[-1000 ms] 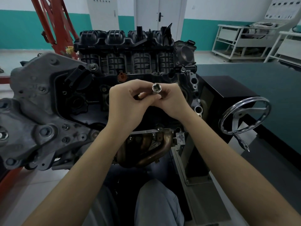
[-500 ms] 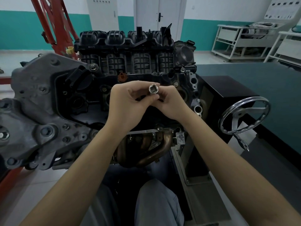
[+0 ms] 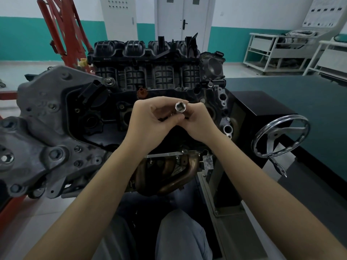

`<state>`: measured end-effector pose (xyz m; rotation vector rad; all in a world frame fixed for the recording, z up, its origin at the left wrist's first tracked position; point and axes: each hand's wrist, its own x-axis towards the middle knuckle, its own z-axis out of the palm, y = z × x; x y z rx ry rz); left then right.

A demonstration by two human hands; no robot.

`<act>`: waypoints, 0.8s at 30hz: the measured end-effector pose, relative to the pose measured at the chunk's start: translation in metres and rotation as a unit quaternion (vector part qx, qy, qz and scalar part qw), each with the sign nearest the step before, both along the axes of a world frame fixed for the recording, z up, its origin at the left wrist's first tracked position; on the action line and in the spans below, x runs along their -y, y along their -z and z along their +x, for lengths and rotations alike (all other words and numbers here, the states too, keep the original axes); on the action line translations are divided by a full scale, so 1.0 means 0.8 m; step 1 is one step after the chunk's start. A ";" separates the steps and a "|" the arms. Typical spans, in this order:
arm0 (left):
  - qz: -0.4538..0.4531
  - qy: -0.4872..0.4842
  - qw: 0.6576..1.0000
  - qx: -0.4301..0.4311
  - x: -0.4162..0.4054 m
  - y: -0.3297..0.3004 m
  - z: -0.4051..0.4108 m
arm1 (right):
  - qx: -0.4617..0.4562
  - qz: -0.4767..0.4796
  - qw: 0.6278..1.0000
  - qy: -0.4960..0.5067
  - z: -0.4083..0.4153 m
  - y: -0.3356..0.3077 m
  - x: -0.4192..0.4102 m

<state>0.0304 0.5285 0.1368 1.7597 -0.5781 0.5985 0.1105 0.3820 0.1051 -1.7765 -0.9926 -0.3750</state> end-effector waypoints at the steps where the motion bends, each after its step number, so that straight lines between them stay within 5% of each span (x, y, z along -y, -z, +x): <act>1: 0.000 -0.015 1.000 0.006 0.001 0.000 0.000 | -0.001 0.005 1.000 0.005 0.001 0.000 0.000; 11: -0.023 0.005 1.000 0.010 0.001 0.009 0.001 | -0.002 -0.013 1.000 -0.007 -0.003 -0.003 -0.001; 16: -0.015 -0.089 0.996 0.027 0.009 0.006 -0.004 | 0.005 0.002 1.000 -0.011 -0.002 -0.004 -0.001; 24: 0.008 -0.002 1.000 0.007 -0.003 0.006 -0.003 | -0.006 0.011 1.000 0.003 -0.002 -0.001 0.001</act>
